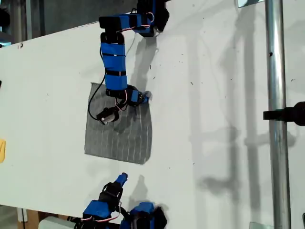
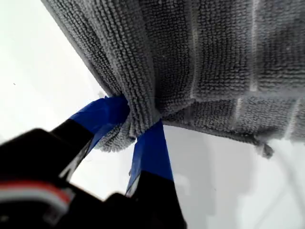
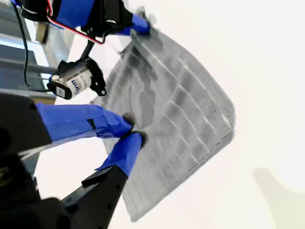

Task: Grasp corners of a towel and fold twice.

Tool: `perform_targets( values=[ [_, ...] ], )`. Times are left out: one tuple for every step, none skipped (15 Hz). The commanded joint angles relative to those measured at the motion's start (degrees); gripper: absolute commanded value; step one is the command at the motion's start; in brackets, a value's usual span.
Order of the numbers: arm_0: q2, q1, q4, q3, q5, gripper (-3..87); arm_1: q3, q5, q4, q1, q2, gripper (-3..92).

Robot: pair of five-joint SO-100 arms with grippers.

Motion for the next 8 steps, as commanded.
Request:
perform_targets(
  values=[
    [-6.0,-0.9,0.4,-7.0,4.6,17.9,-1.8,1.1,-1.1,-0.6,0.4,-0.3],
    [-9.4,-1.0,0.4,-8.9,8.1,22.8,-1.8,1.3,-1.1,-0.8,0.4,-0.3],
    [-12.2,-1.6,0.4,-10.0,11.3,25.1,-1.8,1.5,-1.2,-1.1,0.5,-0.3],
    [-13.9,-2.7,0.2,-9.9,13.6,26.4,-1.8,1.8,-1.3,-1.2,0.8,-0.3],
    [-14.6,-4.5,-1.2,-7.9,15.6,27.5,-1.8,1.9,-1.3,-1.4,1.1,-0.3],
    [-15.2,-6.3,-2.8,-4.8,17.5,27.6,-1.8,2.1,-1.3,-1.7,1.4,-0.3],
    [-15.2,-7.9,-6.2,-0.5,18.7,27.0,-1.8,2.1,-1.3,-1.8,1.8,-0.3],
    [-15.4,-8.8,-10.2,3.8,19.5,26.7,-1.8,2.1,-1.3,-1.8,2.5,-0.3]
  ],
)
